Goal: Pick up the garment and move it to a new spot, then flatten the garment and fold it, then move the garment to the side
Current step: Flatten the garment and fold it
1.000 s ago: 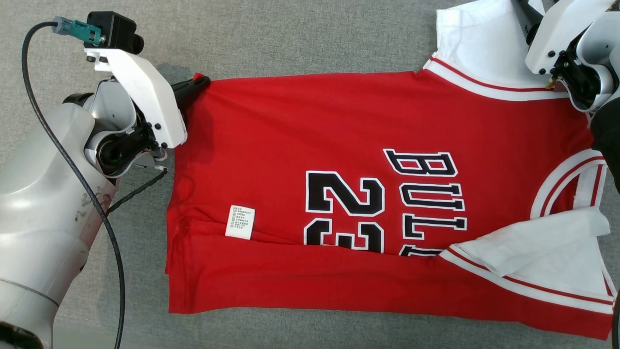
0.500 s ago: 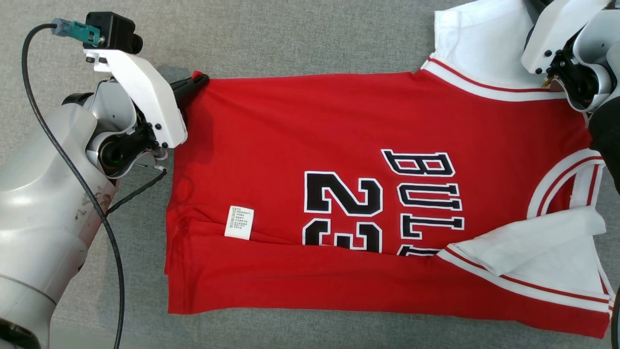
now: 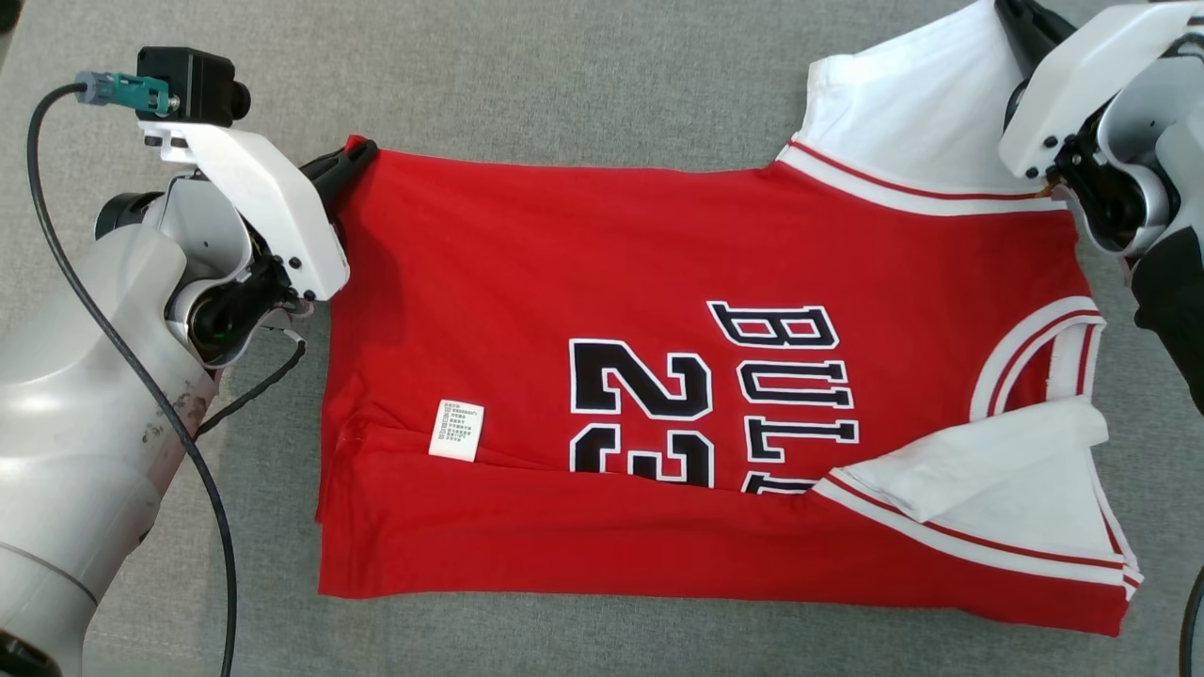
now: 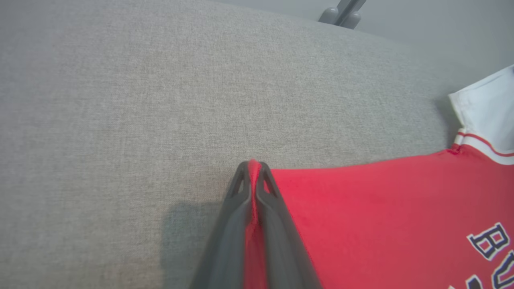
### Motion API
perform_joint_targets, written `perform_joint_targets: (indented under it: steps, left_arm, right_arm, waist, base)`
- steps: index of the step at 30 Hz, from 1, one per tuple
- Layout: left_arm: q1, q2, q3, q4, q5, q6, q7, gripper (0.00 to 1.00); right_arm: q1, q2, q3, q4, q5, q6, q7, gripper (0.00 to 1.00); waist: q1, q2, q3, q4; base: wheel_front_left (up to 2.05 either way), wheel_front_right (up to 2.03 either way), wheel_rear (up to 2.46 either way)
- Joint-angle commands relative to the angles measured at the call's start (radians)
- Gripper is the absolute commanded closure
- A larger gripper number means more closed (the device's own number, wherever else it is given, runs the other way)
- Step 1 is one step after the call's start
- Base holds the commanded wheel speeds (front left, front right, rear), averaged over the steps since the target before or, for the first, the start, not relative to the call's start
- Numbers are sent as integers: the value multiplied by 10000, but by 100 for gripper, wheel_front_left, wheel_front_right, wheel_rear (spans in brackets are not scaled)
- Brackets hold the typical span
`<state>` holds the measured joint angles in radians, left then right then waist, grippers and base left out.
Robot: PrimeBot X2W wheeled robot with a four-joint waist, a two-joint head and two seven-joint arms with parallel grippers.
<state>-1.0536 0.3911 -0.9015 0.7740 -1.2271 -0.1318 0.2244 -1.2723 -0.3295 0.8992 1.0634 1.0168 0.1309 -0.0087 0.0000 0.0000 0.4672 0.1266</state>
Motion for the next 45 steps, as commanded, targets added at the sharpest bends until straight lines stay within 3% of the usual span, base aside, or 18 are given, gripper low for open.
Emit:
perform_joint_targets:
  steps: [1,9,24,32,45]
  left_arm:
    - [50,123,-101,16,-36,23,-246,100]
    - [431,389,-981,-52,359,22,-1196,100]
    - [1150,1149,-3269,-374,1610,17,-1857,100]
    - [1811,1454,-3655,-584,2490,17,-1884,100]
    - [2886,1185,-3737,-811,3190,426,-1958,100]
  right_arm:
    - [212,-152,116,-182,167,-2,-180,100]
    - [924,-522,722,-1111,797,-1,-592,100]
    - [2344,-1289,1943,-2991,1650,-1,-1080,100]
    - [3198,-1713,2416,-3613,1790,-1,-1211,100]
    - [4524,-2652,2522,-4790,2015,-1,-1183,100]
  waist:
    - [0,0,-192,-70]
    - [0,0,-889,-203]
    - [0,0,-2074,-370]
    - [0,0,-2589,-401]
    - [0,0,-3166,-427]
  base:
    - [0,0,0]
    - [0,0,0]
    - [0,0,0]
    - [0,0,0]
    - [0,0,0]
